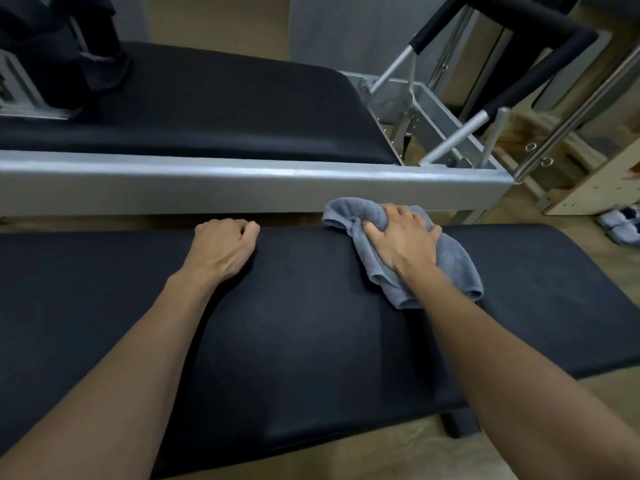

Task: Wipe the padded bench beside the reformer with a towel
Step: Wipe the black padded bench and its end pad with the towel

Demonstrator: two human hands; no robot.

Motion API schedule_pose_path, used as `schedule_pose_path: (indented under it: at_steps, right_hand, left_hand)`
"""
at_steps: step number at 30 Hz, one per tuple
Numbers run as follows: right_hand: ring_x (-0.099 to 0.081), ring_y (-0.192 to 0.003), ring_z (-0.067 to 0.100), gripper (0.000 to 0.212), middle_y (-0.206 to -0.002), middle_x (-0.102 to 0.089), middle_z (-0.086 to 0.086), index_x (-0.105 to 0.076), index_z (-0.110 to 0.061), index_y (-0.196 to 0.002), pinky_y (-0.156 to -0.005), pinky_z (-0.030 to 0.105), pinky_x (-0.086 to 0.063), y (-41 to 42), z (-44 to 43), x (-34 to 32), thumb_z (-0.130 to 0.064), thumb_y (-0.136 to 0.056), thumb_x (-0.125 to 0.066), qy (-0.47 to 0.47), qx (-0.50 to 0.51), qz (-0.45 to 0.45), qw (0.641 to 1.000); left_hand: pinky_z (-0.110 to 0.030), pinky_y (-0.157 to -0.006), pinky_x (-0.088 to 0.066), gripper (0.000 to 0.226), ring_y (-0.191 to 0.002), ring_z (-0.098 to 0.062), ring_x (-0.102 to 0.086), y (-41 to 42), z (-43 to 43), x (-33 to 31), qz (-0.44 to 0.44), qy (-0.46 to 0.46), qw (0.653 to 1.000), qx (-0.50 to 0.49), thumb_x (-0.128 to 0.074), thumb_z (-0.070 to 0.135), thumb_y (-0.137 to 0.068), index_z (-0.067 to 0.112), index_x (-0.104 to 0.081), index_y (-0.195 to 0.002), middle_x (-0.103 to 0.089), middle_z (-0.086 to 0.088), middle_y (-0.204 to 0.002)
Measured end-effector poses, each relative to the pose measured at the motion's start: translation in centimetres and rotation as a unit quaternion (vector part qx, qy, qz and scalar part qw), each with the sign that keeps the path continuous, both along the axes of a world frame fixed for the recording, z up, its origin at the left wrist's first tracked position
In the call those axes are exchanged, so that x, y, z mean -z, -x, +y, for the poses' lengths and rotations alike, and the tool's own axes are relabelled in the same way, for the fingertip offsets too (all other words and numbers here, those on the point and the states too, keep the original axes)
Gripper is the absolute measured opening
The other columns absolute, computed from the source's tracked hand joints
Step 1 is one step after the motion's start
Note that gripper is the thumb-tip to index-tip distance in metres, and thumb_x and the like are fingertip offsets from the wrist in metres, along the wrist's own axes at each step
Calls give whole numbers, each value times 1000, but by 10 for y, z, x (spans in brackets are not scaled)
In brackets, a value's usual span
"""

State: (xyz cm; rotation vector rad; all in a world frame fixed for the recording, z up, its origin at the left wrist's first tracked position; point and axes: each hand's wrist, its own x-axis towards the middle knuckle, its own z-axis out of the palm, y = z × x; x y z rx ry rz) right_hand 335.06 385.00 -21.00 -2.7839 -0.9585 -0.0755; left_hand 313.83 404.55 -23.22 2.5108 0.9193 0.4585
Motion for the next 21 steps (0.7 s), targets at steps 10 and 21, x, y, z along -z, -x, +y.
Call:
schedule_pose_path:
  at_steps: [10,21]
  right_hand:
    - [-42,-134,19,58,-146,-47,-7,-45,-36,-139,-104,53,-34,68,-122,-15,-59,-85,-43,3,-39,3,999]
    - [-37,-139,29,64,-150,-45,1,-43,-29,-144,-107,62,-25,204,-1,-4,-62,-89,-33,23,-157,-22,987]
  left_hand:
    - [-39,-84,-32,42,-86,-33,-53,2,-10,-19,78,14,997,13,-24,27,-98,10,-57,-78,-63,-17,-90]
    - [-40,-93,-40,53,-106,-31,-52,10,38,-32,98,132,986,38,-20,33,-96,8,-66,-105,-59,-19,-122]
